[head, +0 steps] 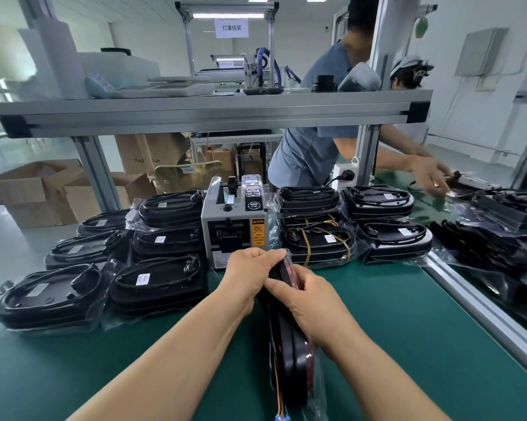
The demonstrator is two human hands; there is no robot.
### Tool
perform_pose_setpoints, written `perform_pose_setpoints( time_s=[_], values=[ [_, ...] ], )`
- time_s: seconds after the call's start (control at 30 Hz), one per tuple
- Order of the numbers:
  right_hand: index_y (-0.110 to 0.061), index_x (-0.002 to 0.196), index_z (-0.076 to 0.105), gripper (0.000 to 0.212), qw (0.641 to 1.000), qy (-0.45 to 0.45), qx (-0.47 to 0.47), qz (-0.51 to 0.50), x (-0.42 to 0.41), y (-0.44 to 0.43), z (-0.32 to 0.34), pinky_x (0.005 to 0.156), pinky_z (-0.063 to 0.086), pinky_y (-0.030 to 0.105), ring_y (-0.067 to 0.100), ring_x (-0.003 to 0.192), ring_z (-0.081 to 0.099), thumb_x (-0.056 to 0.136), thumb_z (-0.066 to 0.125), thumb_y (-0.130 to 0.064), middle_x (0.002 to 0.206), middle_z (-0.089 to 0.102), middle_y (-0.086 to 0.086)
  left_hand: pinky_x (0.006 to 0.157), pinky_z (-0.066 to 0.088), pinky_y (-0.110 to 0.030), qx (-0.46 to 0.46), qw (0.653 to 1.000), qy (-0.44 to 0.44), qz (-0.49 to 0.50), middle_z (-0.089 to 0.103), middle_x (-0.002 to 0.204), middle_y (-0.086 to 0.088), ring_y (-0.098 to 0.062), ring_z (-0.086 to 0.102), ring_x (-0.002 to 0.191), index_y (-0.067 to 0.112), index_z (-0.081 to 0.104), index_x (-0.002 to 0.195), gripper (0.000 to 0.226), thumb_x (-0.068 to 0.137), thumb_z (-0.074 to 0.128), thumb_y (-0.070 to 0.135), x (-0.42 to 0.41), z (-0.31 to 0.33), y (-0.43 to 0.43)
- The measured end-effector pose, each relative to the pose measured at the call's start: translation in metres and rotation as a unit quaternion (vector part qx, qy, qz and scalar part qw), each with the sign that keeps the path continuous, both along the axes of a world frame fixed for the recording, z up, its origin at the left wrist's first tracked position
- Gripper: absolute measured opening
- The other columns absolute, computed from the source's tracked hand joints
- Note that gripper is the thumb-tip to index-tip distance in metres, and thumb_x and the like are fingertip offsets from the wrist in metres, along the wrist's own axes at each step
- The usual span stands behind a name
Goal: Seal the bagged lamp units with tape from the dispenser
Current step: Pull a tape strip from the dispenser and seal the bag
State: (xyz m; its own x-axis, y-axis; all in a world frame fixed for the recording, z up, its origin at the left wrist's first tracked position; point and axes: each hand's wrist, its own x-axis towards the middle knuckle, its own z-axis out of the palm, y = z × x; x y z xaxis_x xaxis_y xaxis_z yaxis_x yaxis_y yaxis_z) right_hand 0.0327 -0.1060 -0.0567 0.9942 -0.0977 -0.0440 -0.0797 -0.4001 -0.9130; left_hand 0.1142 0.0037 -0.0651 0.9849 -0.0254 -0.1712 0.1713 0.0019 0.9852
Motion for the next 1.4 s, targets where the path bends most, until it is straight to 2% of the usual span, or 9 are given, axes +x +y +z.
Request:
perform_pose_setpoints(
  time_s=[0.17,0.33,0.43,0.53,0.73,0.83,1.13,1.33,1.4],
  values=[
    [-0.010,0.100,0.069,0.035,0.995,0.079,-0.037,0.042,0.000,0.001,0.015,0.092,0.055,0.046,0.029,0.095,0.070,0.084,0.069,-0.041,0.100,0.074,0.011,0.056,0.046,-0.028,0.050,0.998,-0.019,0.020,0.072,0.083,-0.008,-0.016,0.060,0.064,0.014,0.063,0.084,0.029,0.078,0.082,0.036,-0.009,0.005,0.006],
    [-0.021,0.094,0.065,0.025,0.997,-0.049,0.044,0.050,-0.015,0.003,0.014,0.074,0.056,0.039,0.012,0.069,0.062,0.070,0.066,-0.030,0.073,0.066,-0.001,0.066,0.052,-0.028,0.051,0.989,-0.133,0.038,0.069,0.078,0.003,-0.011,0.064,0.069,0.022,0.065,0.102,0.041,0.072,0.083,0.043,-0.037,0.035,0.023],
    [-0.041,0.104,0.064,0.042,0.983,-0.141,0.108,0.049,-0.024,0.007,0.012,0.072,0.054,0.019,0.002,0.080,0.067,0.067,0.070,-0.021,0.089,0.073,-0.009,0.075,0.055,-0.025,0.067,0.969,-0.236,0.013,0.068,0.076,0.009,-0.007,0.064,0.074,0.031,0.063,0.100,0.039,0.066,0.078,0.043,-0.063,0.056,0.033],
    [-0.040,0.117,0.057,0.059,0.972,-0.180,0.145,0.032,-0.034,0.009,0.006,0.082,0.056,0.025,0.009,0.098,0.069,0.066,0.073,-0.015,0.106,0.073,-0.007,0.074,0.053,-0.020,0.078,0.955,-0.283,-0.048,0.067,0.075,0.011,-0.005,0.061,0.072,0.032,0.062,0.101,0.037,0.073,0.082,0.018,-0.089,0.058,0.036],
    [-0.052,0.127,0.050,0.076,0.979,-0.179,0.094,0.013,-0.054,0.009,0.007,0.089,0.047,0.012,-0.007,0.110,0.060,0.056,0.077,-0.046,0.122,0.063,-0.022,0.082,0.050,-0.020,0.140,0.918,-0.353,-0.111,0.066,0.086,0.009,-0.009,0.062,0.082,0.048,0.059,0.109,0.048,0.075,0.076,0.019,-0.114,0.043,0.050],
    [-0.043,0.136,0.048,0.082,0.981,-0.173,0.079,0.020,-0.058,0.005,0.009,0.087,0.043,0.004,-0.012,0.113,0.056,0.059,0.075,-0.046,0.129,0.059,-0.022,0.081,0.044,-0.014,0.219,0.883,-0.403,-0.096,0.058,0.092,0.012,-0.013,0.058,0.086,0.044,0.061,0.112,0.048,0.080,0.077,0.012,-0.112,0.047,0.062],
    [-0.042,0.137,0.052,0.079,0.982,-0.158,0.090,0.044,-0.063,0.005,0.012,0.098,0.049,0.021,-0.005,0.111,0.062,0.061,0.075,-0.038,0.119,0.069,-0.021,0.069,0.040,-0.015,0.334,0.826,-0.434,-0.133,0.051,0.087,0.011,-0.004,0.052,0.074,0.025,0.076,0.094,0.015,0.086,0.076,0.013,-0.087,0.076,0.066],
    [-0.058,0.111,0.060,0.053,0.980,-0.167,0.061,0.085,-0.067,0.019,0.013,0.071,0.050,0.010,0.000,0.086,0.069,0.072,0.073,-0.025,0.097,0.074,-0.018,0.072,0.050,-0.031,0.411,0.715,-0.546,-0.149,0.052,0.086,0.009,-0.008,0.055,0.076,0.014,0.075,0.090,0.003,0.089,0.072,0.014,-0.078,0.119,0.045],
    [-0.053,0.113,0.063,0.052,0.979,-0.177,0.084,0.052,-0.065,0.021,0.010,0.072,0.051,0.010,0.000,0.086,0.069,0.075,0.075,-0.019,0.096,0.075,-0.018,0.077,0.052,-0.029,0.405,0.722,-0.535,-0.172,0.056,0.091,0.008,-0.007,0.057,0.079,0.017,0.075,0.095,0.008,0.088,0.073,0.014,-0.075,0.124,0.041]
  ],
)
